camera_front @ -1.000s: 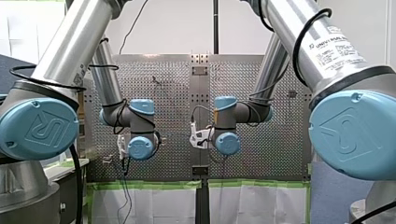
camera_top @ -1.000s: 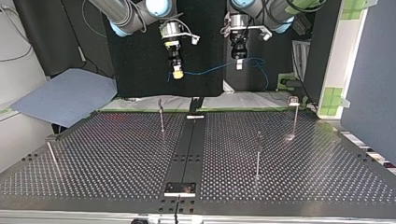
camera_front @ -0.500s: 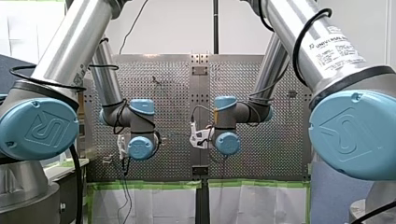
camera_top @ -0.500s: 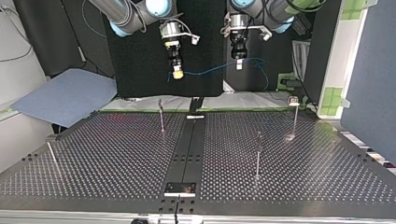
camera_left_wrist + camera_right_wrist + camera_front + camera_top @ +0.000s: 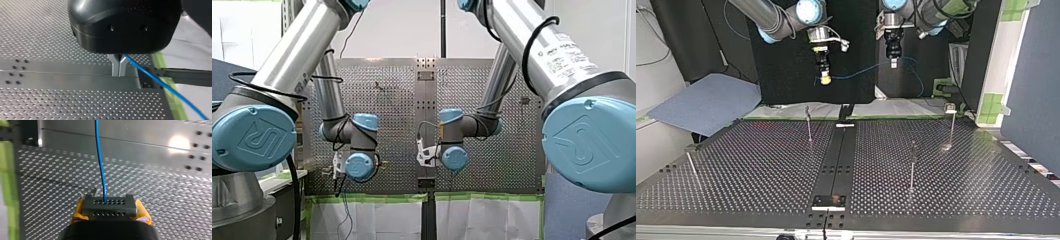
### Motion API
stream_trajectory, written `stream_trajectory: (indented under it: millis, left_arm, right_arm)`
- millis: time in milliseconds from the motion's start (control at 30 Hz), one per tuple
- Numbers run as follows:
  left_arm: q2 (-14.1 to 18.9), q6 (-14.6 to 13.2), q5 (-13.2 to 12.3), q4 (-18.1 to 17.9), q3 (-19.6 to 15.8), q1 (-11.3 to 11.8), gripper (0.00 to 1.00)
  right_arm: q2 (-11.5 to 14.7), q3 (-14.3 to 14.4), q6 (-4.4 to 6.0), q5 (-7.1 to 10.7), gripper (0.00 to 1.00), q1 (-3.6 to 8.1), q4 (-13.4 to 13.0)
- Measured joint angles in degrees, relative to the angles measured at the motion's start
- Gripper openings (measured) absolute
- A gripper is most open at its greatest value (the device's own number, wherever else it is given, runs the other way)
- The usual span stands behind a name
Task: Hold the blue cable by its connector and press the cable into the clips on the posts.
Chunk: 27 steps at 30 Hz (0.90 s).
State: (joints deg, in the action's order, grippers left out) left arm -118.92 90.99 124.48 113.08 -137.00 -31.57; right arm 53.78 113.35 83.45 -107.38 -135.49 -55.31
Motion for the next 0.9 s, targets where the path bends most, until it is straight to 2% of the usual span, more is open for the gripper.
stream_trajectory:
  millis: [433,533,733,900]
  left_arm:
    - [-0.46,-0.03,0.01,0.31,0.0,0.0,0.0]
    - [-0.23,-0.35,-0.04,0.11,0.07,-0.35,0.0]
    - [1.81,0.23,1.21,1.41,0.08,-1.21,0.0]
    - [4.22,-1.0,1.88,3.36,0.11,-0.83,0.0]
  right_arm:
    - [-0.46,-0.09,-0.03,-0.12,0.0,0.0,6.77]
    - [-0.41,0.01,0.08,-0.22,0.0,-0.02,7.49]
    - [1.63,-0.21,1.34,-0.63,0.0,-0.5,8.24]
    - [3.69,-0.51,2.93,0.82,0.0,-0.81,8.39]
